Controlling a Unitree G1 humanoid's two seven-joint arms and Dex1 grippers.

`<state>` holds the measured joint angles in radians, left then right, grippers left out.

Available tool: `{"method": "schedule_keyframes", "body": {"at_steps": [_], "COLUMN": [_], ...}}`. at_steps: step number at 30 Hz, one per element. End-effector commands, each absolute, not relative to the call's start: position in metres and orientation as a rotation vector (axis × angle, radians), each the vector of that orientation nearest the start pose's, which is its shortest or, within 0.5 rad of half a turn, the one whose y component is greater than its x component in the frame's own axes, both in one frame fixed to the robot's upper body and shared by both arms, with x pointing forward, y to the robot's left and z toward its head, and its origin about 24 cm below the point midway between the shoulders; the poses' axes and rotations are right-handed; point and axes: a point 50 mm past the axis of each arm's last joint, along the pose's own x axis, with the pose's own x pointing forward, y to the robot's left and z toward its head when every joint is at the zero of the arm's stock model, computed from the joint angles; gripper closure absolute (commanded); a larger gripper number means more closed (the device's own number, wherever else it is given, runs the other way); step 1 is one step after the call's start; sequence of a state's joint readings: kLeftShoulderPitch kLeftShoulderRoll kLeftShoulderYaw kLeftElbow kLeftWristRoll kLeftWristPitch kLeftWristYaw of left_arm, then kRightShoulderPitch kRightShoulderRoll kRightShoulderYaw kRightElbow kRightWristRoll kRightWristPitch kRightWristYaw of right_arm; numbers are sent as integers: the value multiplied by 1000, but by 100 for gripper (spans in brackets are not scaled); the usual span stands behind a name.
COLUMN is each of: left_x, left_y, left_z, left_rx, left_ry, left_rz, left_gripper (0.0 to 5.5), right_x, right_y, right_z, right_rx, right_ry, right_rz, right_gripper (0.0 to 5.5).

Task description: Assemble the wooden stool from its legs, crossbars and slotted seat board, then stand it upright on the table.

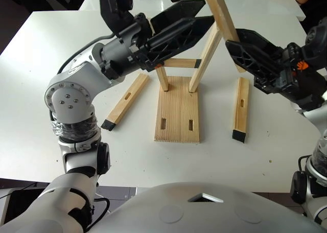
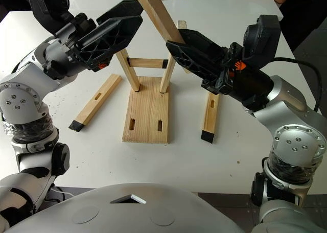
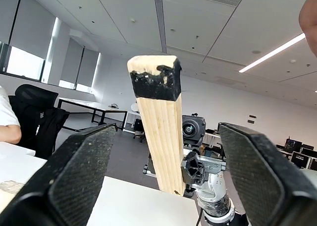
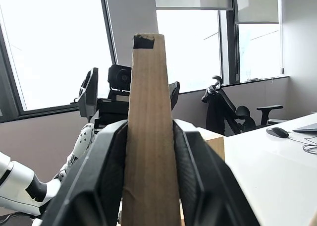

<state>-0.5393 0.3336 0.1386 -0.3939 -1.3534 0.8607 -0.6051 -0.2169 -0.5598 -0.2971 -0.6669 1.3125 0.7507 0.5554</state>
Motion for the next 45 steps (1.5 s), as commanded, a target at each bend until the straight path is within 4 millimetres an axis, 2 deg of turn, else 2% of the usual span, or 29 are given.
{"method": "schedule_keyframes", "body": {"at_steps": [1, 12, 18, 23, 29, 36, 40, 41, 45], "left_x": [236, 232, 230, 229, 225, 226, 228, 228, 232], "left_y": [102, 96, 96, 96, 98, 100, 102, 103, 107], "left_z": [239, 232, 229, 231, 232, 233, 233, 232, 232], "left_rx": [-614, -494, -453, -446, -427, -408, -379, -374, -357], "left_ry": [-187, -144, -143, -162, -177, -177, -172, -170, -174], "left_rz": [-1573, -1595, -1610, -1623, -1662, -1678, -1670, -1666, -1629], "left_gripper": [170, 170, 256, 318, 408, 420, 420, 420, 420], "right_x": [200, 199, 197, 192, 196, 195, 198, 198, 197], "right_y": [-152, -141, -140, -141, -151, -155, -156, -156, -158], "right_z": [227, 218, 213, 217, 213, 205, 197, 196, 192], "right_rx": [327, 271, 242, 297, 356, 336, 270, 259, 225], "right_ry": [-210, -159, -133, -142, -107, -48, 8, 17, 41], "right_rz": [1243, 1256, 1260, 1334, 1354, 1376, 1367, 1365, 1370], "right_gripper": [420, 420, 420, 420, 420, 420, 420, 383, 328]}}
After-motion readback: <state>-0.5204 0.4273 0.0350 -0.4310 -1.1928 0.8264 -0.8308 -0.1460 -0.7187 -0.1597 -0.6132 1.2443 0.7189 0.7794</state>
